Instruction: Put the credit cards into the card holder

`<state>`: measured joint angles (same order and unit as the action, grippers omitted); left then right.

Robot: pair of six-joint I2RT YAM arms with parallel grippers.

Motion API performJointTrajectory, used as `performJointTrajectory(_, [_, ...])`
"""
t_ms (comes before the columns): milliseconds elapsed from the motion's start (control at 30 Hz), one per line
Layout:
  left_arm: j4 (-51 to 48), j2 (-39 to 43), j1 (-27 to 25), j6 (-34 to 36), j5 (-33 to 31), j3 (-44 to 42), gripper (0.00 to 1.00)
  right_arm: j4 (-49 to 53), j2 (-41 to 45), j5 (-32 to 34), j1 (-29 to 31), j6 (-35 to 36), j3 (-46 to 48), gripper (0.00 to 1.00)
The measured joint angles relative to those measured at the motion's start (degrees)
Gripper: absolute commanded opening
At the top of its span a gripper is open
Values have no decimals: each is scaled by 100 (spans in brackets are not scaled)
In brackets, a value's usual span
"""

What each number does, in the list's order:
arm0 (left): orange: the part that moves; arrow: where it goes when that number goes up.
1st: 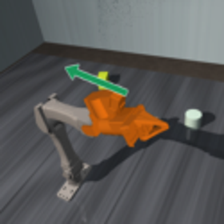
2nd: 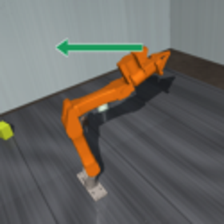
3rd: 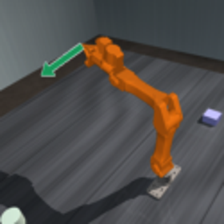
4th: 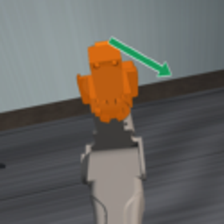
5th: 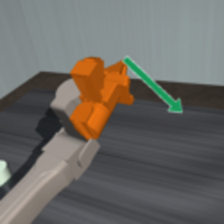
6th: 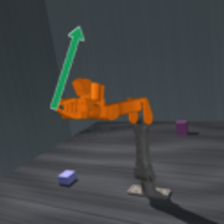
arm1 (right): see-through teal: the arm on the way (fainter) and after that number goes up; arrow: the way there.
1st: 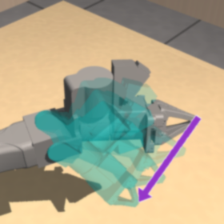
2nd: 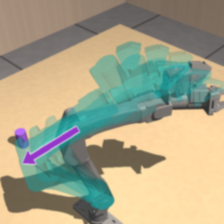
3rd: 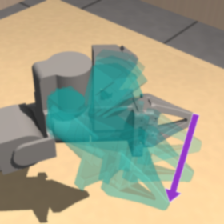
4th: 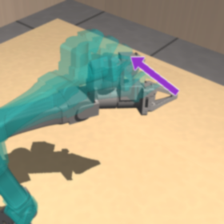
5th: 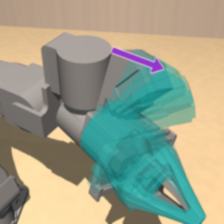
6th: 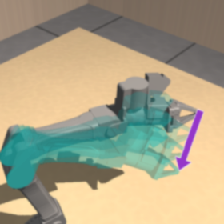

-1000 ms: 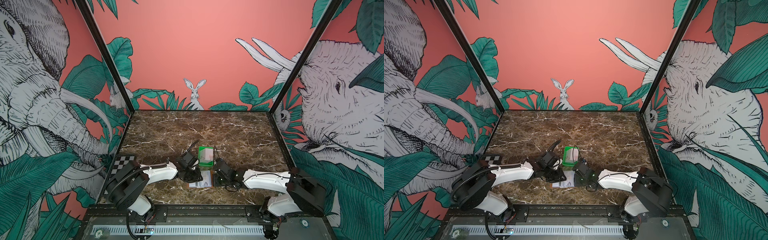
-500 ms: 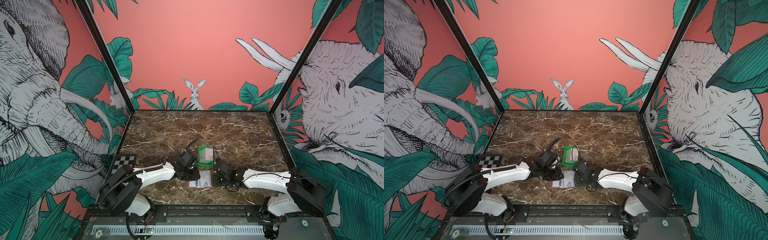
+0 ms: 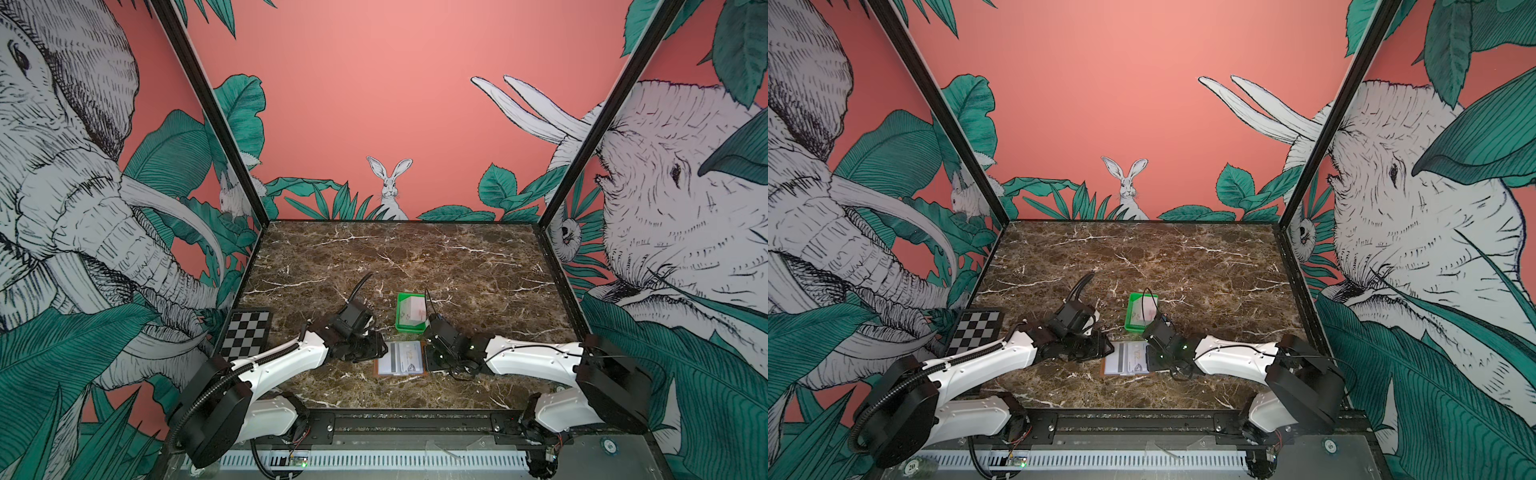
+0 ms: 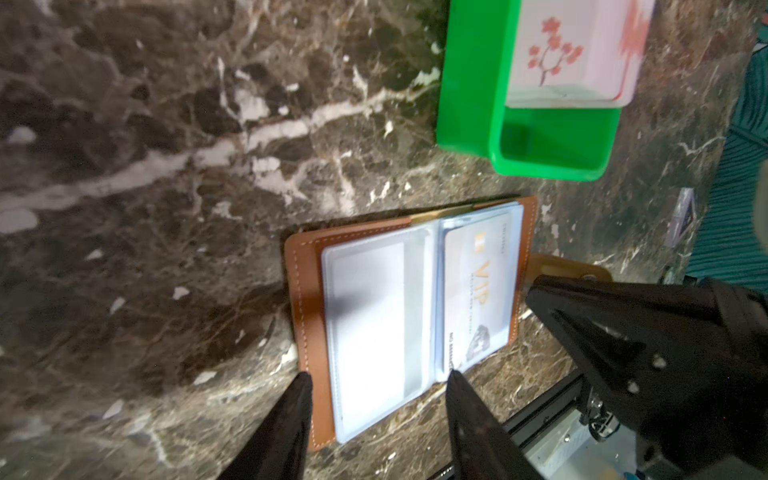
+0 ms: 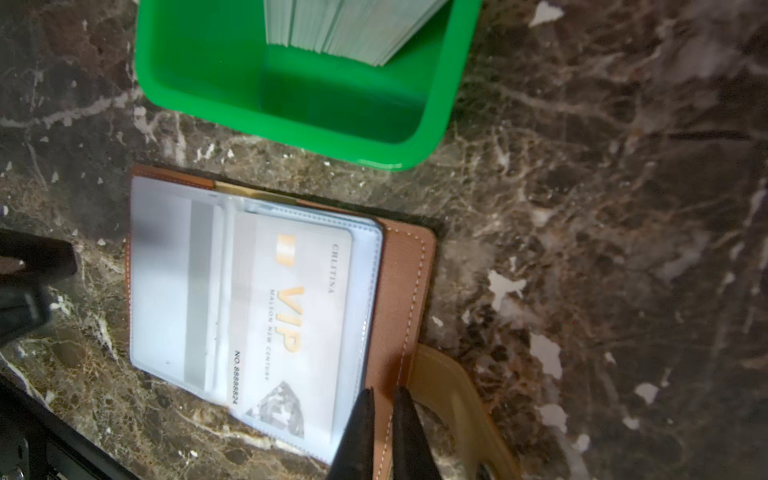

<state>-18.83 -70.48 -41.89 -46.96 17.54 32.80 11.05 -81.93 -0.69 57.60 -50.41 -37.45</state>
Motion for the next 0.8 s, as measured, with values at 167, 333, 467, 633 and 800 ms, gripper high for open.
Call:
performJointTrajectory(167, [103, -61, 48, -7, 313, -212, 59, 2, -42, -15, 0, 26, 0, 11])
performJointTrajectory(333, [162, -238, 59, 7, 455, -214, 60, 7, -85, -15, 0, 50, 0, 11])
performJointTrajectory(467, [221, -310, 59, 13, 516, -221, 63, 17, -127, -15, 0, 55, 0, 11])
performJointTrajectory(633, [411, -315, 59, 13, 632, -264, 64, 39, -162, -13, 0, 68, -2, 12])
performJointTrajectory(800, [527, -367, 90, 11, 774, -304, 62, 92, -186, 9, 0, 72, -44, 11])
